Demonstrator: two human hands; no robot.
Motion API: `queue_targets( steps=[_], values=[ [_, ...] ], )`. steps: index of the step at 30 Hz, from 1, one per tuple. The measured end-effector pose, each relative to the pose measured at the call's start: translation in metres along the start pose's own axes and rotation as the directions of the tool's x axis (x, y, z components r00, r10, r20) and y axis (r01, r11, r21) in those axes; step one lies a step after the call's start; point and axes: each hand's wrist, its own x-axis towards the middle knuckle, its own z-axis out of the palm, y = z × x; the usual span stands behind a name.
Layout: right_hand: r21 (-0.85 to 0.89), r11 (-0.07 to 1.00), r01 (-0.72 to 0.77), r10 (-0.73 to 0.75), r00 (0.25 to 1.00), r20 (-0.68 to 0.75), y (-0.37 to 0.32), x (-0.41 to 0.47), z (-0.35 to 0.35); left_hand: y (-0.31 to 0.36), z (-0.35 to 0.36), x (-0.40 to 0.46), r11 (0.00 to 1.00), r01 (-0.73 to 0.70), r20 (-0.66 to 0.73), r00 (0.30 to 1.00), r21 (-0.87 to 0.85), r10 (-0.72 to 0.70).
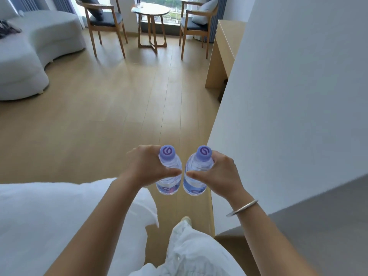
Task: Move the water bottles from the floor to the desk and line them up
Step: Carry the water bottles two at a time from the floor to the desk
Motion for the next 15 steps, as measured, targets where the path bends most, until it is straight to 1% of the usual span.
queue_targets(
  steps=[3, 6, 10, 15],
  values=[
    [-0.003, 1.0, 0.031, -0.031, 0.999, 0.012, 0.007, 0.07, -0.011, 0.003, -0.007, 0.067, 1.0, 0.01, -0.008, 1.0, -0.029, -0.01],
    [-0.009, 0.999, 0.047, -0.047, 0.999, -0.002, 0.009, 0.132, -0.025, 0.009, -0.019, 0.126, 0.999, 0.041, -0.012, 0.999, -0.013, -0.041],
    [0.013, 1.0, 0.019, -0.019, 1.0, -0.017, 0.018, 0.204, -0.036, 0.01, -0.025, 0.197, 0.998, 0.065, -0.016, 0.998, -0.014, -0.065],
    [-0.006, 1.0, -0.017, 0.017, 0.999, -0.029, 0.037, 0.288, -0.039, 0.002, -0.021, 0.288, 0.998, 0.05, -0.024, 0.998, -0.038, -0.051]
  ],
)
